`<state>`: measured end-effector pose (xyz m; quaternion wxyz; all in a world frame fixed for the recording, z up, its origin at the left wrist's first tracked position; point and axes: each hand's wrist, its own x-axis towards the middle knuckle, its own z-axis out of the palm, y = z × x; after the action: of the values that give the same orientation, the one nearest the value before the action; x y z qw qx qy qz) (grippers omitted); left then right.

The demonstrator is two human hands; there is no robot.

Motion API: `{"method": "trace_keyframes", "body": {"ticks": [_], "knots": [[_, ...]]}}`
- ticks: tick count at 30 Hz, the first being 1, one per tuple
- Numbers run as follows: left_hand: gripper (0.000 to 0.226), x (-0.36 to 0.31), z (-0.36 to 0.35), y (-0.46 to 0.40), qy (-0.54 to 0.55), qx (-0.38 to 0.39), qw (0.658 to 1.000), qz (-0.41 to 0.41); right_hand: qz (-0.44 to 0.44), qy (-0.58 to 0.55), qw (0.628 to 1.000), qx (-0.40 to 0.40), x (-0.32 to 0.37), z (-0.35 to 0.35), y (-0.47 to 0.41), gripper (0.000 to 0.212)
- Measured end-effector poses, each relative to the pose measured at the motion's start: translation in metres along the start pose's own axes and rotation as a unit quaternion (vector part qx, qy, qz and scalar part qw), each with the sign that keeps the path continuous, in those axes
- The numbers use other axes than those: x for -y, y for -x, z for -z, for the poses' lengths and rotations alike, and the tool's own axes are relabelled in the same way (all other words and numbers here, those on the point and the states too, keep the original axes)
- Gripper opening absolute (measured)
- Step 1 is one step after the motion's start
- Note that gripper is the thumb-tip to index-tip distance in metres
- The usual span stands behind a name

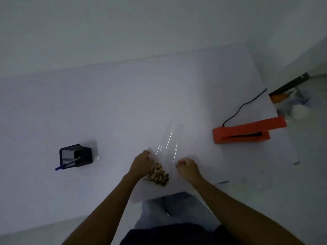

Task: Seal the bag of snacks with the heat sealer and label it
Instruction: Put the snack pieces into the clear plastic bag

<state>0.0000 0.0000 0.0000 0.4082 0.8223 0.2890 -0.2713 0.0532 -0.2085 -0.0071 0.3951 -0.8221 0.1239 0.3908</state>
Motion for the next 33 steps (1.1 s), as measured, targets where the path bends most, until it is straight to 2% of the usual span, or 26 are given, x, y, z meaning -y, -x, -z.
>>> {"method": "trace_keyframes", "body": {"ticks": [4,9,12,15,18,23,28,33], "knots": [[0.025,0.002,-0.013,0.004,-0.043,-0.008,0.999,-0.006,0.000,-0.021,0.999,0.028,-0.006,-0.008,-0.004,0.018],[0.015,-0.003,-0.014,0.015,-0.017,-0.075,0.997,-0.024,0.094,-0.001,0.991,0.093,0.002,-0.003,-0.014,0.007],[0.016,-0.006,-0.010,0.029,0.056,-0.140,0.986,-0.073,0.172,-0.035,0.982,0.063,0.012,0.008,-0.006,0.002],[0.015,-0.008,-0.009,0.041,0.118,-0.169,0.974,-0.096,0.283,-0.023,0.959,0.005,0.022,0.016,0.005,0.016],[0.023,-0.010,-0.011,0.045,0.159,-0.171,0.968,-0.093,0.340,-0.025,0.940,-0.001,0.027,0.016,0.006,0.027],[0.021,-0.004,-0.017,0.038,0.157,-0.200,0.961,-0.107,0.341,0.004,0.940,-0.003,0.025,0.012,-0.009,0.018],[0.026,-0.008,-0.012,0.034,0.181,-0.210,0.952,-0.129,0.346,0.001,0.938,-0.030,0.035,0.014,-0.010,0.030],[0.027,-0.010,-0.006,0.035,0.187,-0.208,0.952,-0.122,0.378,0.012,0.925,-0.037,0.046,0.018,-0.007,0.024]]}}
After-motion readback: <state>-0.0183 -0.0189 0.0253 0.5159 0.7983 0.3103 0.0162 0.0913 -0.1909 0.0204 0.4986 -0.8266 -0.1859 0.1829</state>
